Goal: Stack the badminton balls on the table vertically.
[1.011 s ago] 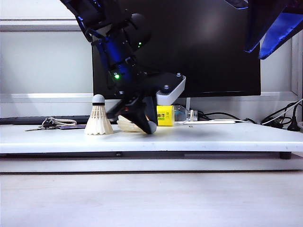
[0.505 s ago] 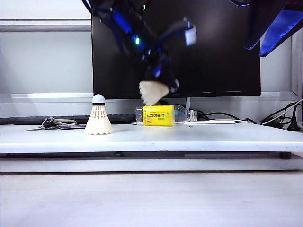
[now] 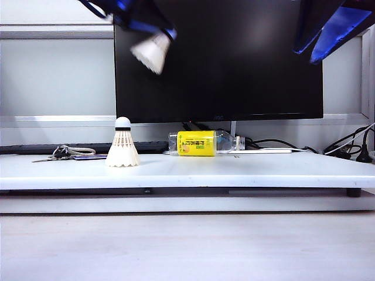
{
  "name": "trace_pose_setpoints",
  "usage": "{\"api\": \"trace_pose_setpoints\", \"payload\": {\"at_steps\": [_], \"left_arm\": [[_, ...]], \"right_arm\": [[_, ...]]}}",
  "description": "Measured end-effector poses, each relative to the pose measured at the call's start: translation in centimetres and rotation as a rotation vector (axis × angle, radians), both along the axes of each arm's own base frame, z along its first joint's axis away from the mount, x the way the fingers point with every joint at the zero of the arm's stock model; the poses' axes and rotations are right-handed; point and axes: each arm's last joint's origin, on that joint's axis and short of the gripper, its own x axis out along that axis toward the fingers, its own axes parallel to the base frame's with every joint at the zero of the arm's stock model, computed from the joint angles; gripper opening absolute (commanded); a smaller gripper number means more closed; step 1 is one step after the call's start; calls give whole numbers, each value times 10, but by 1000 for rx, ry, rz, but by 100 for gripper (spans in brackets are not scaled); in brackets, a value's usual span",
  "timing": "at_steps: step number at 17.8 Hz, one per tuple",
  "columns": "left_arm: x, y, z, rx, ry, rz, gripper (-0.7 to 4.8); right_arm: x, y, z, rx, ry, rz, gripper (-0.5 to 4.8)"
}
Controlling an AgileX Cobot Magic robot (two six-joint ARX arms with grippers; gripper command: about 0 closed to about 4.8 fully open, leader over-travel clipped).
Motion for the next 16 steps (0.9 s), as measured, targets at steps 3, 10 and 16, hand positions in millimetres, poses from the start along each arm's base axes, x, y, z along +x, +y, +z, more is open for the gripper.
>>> {"api": "trace_pose_setpoints", "payload": {"at_steps": [3,10,16], "left_arm": [[2,17,0,-52,85,-17,121],[5,34,-48,-52,232,-35,121],[6,46,-64,-55,220,-18,125]], "right_arm": [[0,2,1,56,10,32,206],[0,2,1,64,16,28,206],[0,2,1,70,24,12,198]]}}
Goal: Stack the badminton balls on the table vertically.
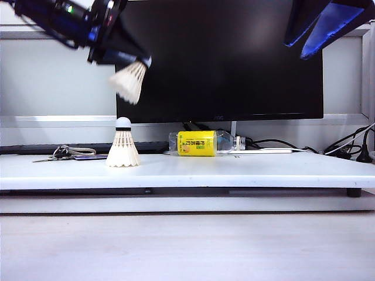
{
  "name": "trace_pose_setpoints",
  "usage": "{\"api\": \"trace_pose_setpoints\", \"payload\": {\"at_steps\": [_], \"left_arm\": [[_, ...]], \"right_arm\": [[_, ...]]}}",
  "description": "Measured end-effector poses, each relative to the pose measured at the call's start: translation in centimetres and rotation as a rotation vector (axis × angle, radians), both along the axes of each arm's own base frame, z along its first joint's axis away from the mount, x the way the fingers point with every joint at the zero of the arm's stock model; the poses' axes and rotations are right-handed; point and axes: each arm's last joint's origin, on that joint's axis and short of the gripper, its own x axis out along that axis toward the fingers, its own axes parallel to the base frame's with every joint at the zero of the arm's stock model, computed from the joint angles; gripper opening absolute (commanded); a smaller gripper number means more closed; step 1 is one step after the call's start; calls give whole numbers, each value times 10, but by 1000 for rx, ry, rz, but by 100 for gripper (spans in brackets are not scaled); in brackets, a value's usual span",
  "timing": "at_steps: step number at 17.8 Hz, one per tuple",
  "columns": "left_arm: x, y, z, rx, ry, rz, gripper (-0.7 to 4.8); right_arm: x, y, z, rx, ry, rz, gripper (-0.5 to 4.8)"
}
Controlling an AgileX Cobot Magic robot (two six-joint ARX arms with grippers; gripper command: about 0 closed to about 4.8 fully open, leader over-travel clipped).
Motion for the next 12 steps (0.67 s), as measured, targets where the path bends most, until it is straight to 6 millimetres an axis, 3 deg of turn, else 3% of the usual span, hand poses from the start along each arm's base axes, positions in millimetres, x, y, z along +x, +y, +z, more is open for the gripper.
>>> {"api": "trace_pose_setpoints", "payload": {"at_steps": [4,8,12], "left_arm": [[1,14,-20,-51,45,11,125],[-1,14,-19,-106,-27,22,125],[-1,14,-33,-130,-8,52,126]], "right_arm": [[0,0,0,1,1,-3,198],[1,0,0,7,-6,-3,198],[1,0,1,9,-5,-4,198]]}}
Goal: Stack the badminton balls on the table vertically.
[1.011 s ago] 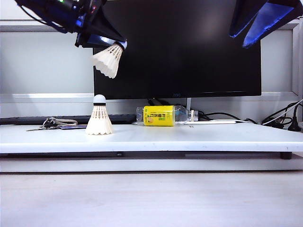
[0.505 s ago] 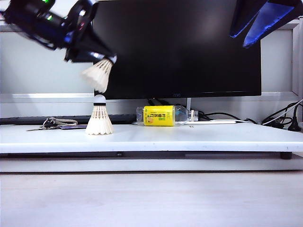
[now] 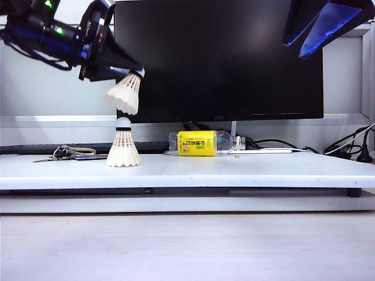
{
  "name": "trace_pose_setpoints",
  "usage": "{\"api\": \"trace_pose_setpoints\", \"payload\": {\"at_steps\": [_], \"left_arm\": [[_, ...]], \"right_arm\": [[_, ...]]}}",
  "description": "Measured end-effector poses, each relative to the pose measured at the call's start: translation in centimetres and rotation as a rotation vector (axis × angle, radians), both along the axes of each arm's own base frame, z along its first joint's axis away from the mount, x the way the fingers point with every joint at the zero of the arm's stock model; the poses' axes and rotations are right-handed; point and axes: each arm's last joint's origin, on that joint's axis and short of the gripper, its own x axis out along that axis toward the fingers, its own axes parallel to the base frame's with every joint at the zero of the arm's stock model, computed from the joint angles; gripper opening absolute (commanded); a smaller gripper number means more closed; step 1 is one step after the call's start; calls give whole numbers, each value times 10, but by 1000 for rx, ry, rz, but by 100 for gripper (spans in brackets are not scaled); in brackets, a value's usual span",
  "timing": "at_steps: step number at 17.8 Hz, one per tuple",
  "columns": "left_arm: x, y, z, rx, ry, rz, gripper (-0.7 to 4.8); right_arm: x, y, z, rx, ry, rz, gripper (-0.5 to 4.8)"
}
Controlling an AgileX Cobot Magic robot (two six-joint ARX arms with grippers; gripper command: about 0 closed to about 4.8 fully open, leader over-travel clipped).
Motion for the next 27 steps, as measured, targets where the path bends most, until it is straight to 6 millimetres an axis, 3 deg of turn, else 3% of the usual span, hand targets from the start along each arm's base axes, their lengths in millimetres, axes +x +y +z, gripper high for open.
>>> {"api": "trace_pose_setpoints", "payload": {"at_steps": [2,6,12,20,24,27], "left_arm": [[-3,1,-13,-25,-13,43,126],[-15,4,-11,-95,-143,94,126],[-33,8,-42,-201,-195,178,125],[-35,1,-42,-208,-215,199,125],[-46,2,-62,-183,-211,240,125],[-47,2,-64,-182,-243,240,126]], "right_arm": [[0,0,0,1,1,0,198],[0,0,0,2,2,-2,198],[0,0,0,3,5,-6,198],[0,0,0,3,5,-7,198],[0,0,0,3,5,-7,198],[0,0,0,12,10,-2,198]]}}
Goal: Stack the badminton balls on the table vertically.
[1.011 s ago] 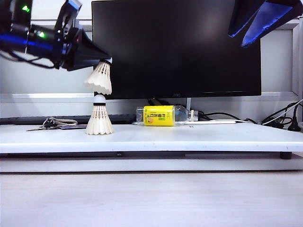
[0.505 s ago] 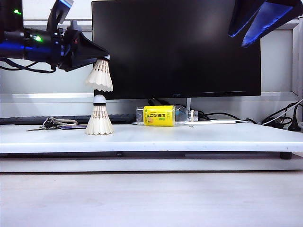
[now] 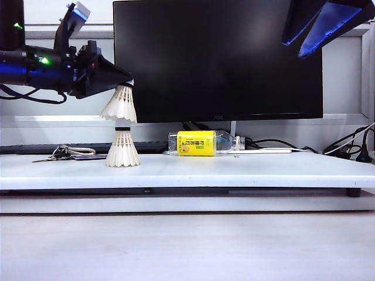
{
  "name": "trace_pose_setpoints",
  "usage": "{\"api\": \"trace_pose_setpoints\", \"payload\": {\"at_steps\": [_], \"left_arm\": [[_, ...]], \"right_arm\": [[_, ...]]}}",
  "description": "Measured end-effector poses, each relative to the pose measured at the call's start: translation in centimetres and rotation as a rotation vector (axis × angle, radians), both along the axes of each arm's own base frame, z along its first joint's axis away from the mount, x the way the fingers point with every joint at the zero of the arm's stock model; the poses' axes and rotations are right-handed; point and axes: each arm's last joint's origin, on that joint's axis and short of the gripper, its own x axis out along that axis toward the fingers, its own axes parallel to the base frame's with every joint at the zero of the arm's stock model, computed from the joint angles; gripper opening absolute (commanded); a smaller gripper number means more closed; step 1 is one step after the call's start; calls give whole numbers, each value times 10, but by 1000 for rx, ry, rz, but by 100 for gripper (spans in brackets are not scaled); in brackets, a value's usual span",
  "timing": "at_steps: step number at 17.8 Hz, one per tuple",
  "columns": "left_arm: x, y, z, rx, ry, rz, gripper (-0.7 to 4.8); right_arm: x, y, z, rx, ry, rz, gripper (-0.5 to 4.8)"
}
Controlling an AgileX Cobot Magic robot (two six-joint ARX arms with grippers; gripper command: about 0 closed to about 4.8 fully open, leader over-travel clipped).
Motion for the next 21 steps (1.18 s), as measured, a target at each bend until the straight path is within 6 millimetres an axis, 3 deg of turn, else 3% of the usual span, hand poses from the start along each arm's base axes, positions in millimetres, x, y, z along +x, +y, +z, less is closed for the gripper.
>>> {"api": "trace_pose_setpoints", "payload": {"at_steps": [5,8,11,13,15,18,21], "left_arm": [[4,-1,-11,18,19,15,130],[8,-1,-23,24,36,18,187],[9,-2,-26,26,45,18,192],[9,-2,-25,23,34,18,284],[6,-2,-6,-72,-109,-10,289],[-2,0,18,-180,-178,-42,286],[-24,16,61,-189,-266,-162,286]], "right_arm": [[0,0,0,2,4,1,198],[0,0,0,2,3,1,198],[0,0,0,2,3,1,198],[0,0,0,3,1,1,198],[1,1,1,8,-13,1,198],[4,2,4,29,-66,1,198],[-2,-1,24,98,-253,-4,198]]}}
